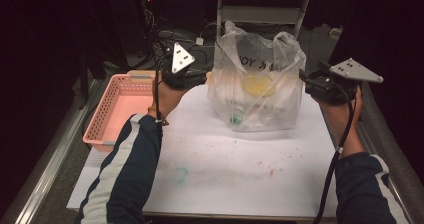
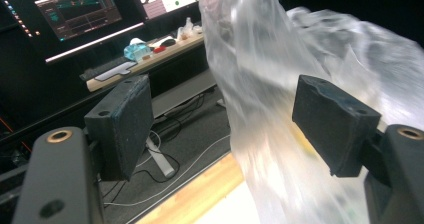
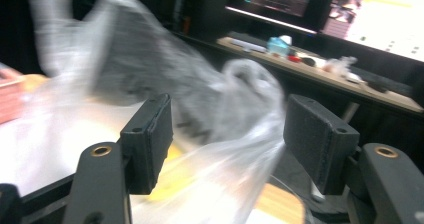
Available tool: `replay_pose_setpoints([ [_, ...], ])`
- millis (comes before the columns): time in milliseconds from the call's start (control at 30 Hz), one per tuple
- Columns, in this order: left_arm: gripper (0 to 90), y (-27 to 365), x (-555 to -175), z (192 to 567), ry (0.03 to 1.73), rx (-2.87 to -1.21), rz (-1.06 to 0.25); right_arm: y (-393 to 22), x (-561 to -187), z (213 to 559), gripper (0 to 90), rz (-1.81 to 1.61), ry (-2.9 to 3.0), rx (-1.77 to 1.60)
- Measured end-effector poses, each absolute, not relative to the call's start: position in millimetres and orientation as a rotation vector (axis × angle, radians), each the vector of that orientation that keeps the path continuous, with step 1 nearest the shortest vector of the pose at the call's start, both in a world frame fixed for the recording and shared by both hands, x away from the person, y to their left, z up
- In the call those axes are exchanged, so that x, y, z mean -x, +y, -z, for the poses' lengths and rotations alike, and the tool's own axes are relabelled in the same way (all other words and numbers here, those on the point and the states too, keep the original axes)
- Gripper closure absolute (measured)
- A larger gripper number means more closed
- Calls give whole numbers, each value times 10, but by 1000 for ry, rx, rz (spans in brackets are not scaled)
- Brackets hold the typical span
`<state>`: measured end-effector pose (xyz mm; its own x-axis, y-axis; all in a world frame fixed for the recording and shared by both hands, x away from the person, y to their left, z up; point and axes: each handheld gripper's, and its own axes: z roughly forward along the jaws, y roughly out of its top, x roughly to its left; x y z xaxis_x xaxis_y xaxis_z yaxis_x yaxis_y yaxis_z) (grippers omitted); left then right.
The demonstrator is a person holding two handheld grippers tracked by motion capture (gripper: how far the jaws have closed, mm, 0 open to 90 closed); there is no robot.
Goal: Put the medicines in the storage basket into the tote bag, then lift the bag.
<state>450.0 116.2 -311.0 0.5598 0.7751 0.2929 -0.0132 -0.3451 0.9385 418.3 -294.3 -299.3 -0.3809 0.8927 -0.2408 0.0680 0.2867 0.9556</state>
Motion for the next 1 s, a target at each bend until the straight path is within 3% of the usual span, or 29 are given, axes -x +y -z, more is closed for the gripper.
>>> replay_pose_setpoints([
  [433, 188, 1548, -3888, 3700, 615, -1808, -900, -2732, -3738, 3515, 282, -1272, 1775, -825],
  [1000, 161, 2095, -3290, 4228, 703, -1887, -981, -2765, -3330, 4048, 203, -1276, 1848, -823],
])
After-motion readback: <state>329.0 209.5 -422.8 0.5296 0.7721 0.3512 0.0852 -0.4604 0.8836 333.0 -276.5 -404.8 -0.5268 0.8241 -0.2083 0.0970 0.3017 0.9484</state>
